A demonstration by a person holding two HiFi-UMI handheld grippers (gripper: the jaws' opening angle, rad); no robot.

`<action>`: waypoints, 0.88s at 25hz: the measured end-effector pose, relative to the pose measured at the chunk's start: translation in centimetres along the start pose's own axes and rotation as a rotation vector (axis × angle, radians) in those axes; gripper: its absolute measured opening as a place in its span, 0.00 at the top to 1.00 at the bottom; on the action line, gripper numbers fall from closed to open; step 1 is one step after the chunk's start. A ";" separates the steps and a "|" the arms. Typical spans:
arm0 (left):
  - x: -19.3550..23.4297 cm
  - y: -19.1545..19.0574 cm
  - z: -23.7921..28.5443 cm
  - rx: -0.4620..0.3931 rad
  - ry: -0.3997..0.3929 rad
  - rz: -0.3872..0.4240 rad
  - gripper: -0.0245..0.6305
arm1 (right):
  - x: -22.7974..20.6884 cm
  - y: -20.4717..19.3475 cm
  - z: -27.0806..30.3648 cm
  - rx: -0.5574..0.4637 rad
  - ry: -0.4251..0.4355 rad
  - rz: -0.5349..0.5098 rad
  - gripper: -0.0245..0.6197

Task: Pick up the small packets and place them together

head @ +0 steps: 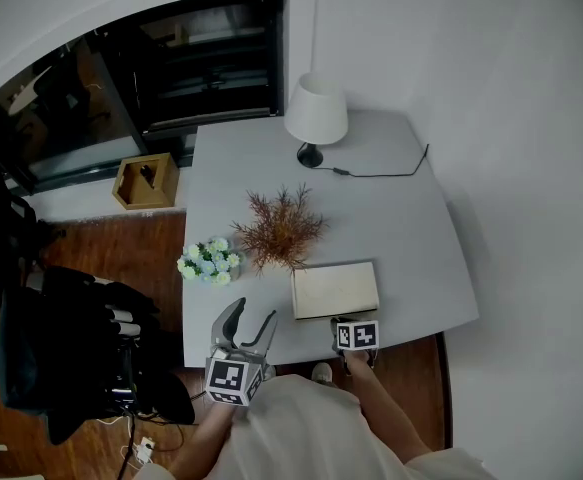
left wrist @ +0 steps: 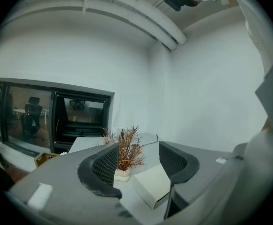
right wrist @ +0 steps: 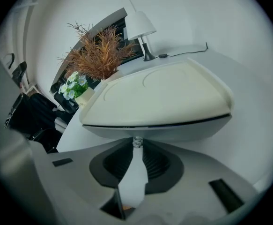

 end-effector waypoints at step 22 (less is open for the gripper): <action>-1.9 -0.5 -0.3 0.007 -0.088 -0.012 0.58 | 2.2 -9.4 -4.3 0.192 0.020 -0.062 0.86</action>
Point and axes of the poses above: the fingertips, and each gripper's own axes: z forward along the fingers, x to its left, y out of its top, the point moved 5 cm from there along -z, backward along the fingers, and after that the axes turned 3 degrees about -z, right-handed, at the moved point
